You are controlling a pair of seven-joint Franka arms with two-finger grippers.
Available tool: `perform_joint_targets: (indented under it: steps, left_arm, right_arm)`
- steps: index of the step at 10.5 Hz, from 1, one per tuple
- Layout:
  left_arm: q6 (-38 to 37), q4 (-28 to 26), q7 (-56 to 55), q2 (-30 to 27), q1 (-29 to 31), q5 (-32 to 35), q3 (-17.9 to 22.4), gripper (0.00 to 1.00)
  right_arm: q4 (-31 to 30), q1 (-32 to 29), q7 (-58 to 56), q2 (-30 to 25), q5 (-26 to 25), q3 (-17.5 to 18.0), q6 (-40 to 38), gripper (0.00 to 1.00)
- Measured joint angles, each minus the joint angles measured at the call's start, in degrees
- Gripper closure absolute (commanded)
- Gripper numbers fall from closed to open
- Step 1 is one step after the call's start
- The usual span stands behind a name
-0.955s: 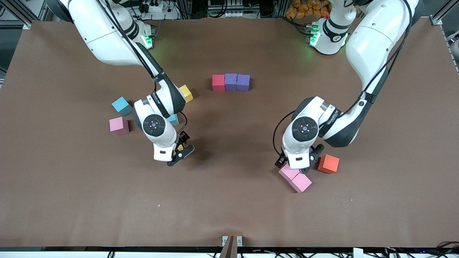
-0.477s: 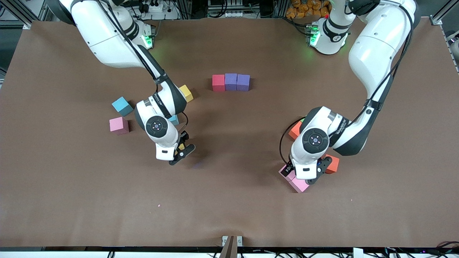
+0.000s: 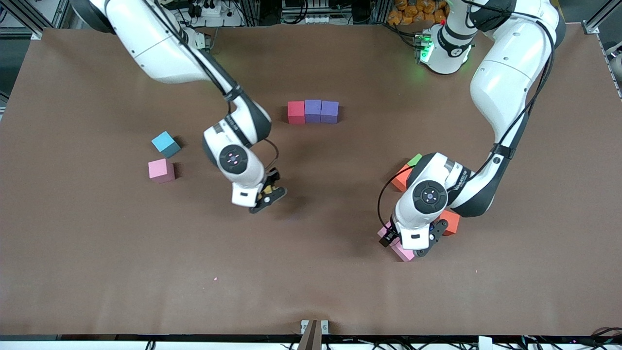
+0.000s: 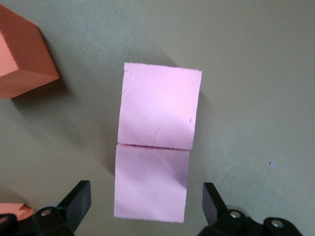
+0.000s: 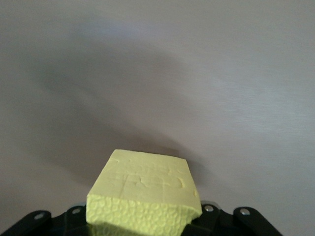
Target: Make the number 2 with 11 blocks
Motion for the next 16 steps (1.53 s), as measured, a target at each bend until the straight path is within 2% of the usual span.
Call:
perform_joint_targets:
  steps: [4,8,9,11,13,16]
  left_arm:
    - [1.09,0.05,0.17,0.67,-0.06,0.00,0.53,0.00]
    - [2.13,0.08,0.18,2.04,-0.38,0.00,0.75,0.02]
    - [2.17,0.08,0.18,2.23,-0.54,0.00,0.75,0.06]
    - [2.19,0.08,0.22,2.56,-0.64,0.00,0.77,0.23]
    - [2.22,0.08,0.40,2.64,-0.63,0.00,0.88,0.49]
    - [2.24,0.27,3.39,2.62,-0.37,0.00,0.95,0.50]
  right_arm:
    - [2.17,9.83,19.05,-0.02,0.12,0.48,-0.09,0.97]
    - [2.60,16.07,30.79,0.09,1.25,0.47,-0.25,0.96]
    - [2.60,17.48,32.96,0.15,1.35,0.46,-0.44,0.96]
    - [2.45,19.40,36.66,0.50,1.41,0.43,-0.75,0.96]
    - [2.35,21.09,40.17,1.56,1.46,0.41,-0.82,0.96]
    - [2.34,22.51,45.09,2.35,1.48,0.41,-0.82,0.96]
